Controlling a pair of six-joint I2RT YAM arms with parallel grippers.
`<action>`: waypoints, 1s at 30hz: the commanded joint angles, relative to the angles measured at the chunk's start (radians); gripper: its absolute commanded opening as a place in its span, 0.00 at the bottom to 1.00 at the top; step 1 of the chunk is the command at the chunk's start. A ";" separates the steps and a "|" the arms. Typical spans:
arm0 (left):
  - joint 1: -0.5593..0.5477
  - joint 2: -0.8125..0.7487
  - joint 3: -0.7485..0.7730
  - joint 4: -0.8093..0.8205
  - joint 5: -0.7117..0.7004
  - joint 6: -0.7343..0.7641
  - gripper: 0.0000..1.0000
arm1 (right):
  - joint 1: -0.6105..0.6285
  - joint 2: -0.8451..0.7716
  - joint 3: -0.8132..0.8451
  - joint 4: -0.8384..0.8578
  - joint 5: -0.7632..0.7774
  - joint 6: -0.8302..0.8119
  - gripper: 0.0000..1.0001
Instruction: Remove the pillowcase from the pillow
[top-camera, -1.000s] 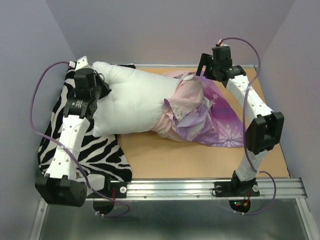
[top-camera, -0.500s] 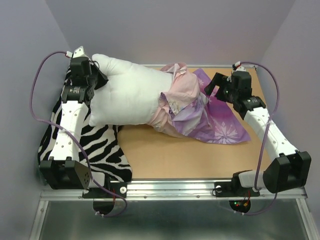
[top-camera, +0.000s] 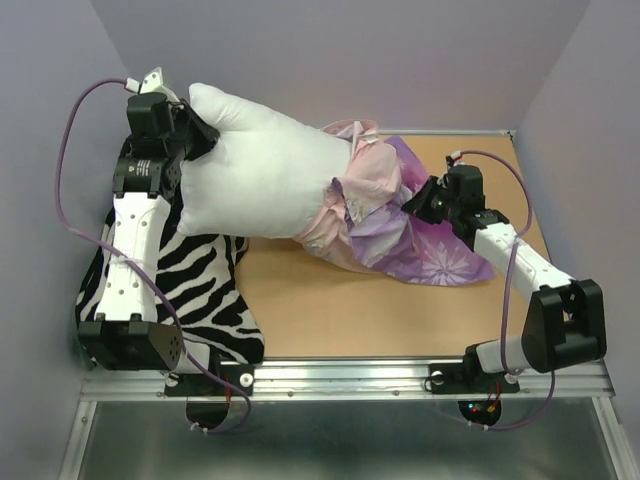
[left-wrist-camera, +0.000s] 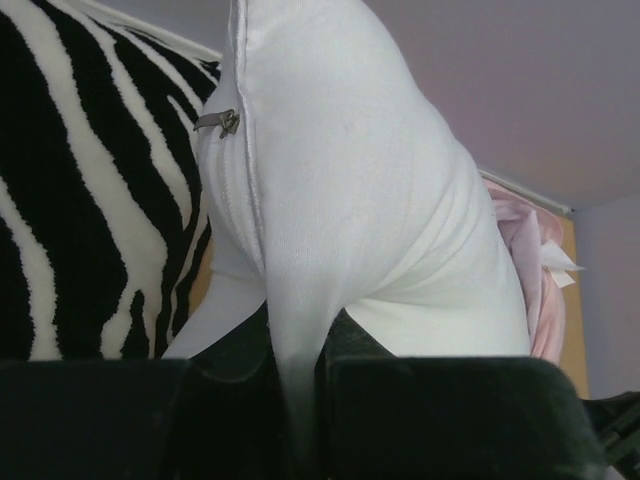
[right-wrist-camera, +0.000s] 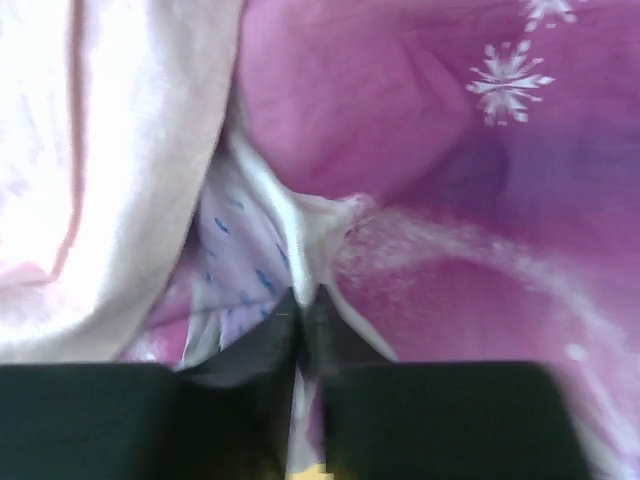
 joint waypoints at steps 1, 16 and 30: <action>0.012 -0.023 0.216 0.128 0.015 -0.011 0.00 | 0.001 0.026 -0.019 0.060 0.046 0.013 0.02; 0.239 0.001 0.741 0.111 0.289 -0.199 0.00 | -0.356 0.189 0.052 -0.013 0.170 0.053 0.00; 0.518 -0.043 0.621 0.391 0.542 -0.490 0.00 | -0.546 0.284 0.078 -0.007 0.175 0.137 0.00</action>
